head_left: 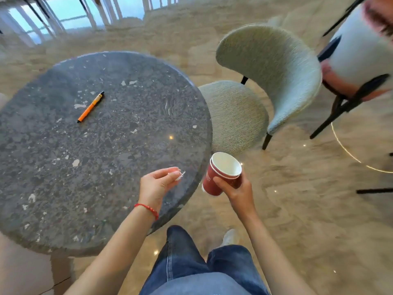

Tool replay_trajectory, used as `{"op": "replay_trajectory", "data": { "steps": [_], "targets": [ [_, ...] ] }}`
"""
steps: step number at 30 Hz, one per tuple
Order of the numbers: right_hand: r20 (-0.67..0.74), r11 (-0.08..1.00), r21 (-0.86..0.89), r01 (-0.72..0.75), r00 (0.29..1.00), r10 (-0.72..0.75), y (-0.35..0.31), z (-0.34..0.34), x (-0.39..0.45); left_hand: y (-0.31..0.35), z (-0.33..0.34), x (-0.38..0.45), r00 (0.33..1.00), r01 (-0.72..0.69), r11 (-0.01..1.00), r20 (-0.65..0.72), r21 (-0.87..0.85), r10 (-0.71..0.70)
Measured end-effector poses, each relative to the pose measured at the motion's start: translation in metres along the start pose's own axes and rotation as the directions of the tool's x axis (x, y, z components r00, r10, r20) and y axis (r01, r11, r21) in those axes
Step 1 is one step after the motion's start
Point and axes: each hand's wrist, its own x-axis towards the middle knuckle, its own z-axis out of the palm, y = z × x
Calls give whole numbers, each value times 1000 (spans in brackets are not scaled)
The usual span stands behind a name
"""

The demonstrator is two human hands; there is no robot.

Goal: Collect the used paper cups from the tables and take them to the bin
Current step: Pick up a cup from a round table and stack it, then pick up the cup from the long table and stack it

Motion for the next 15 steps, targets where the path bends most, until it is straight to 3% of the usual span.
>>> {"op": "replay_trajectory", "data": {
  "steps": [9,15],
  "targets": [
    [-233,996,81,28,973,-8,11,-152,-18,-53,154,-23,973,16,988,224,155,-51],
    [-458,992,126,22,888,39,25,-268,-42,-90,268,-46,923,-7,963,373,271,-98]
  ]
}}
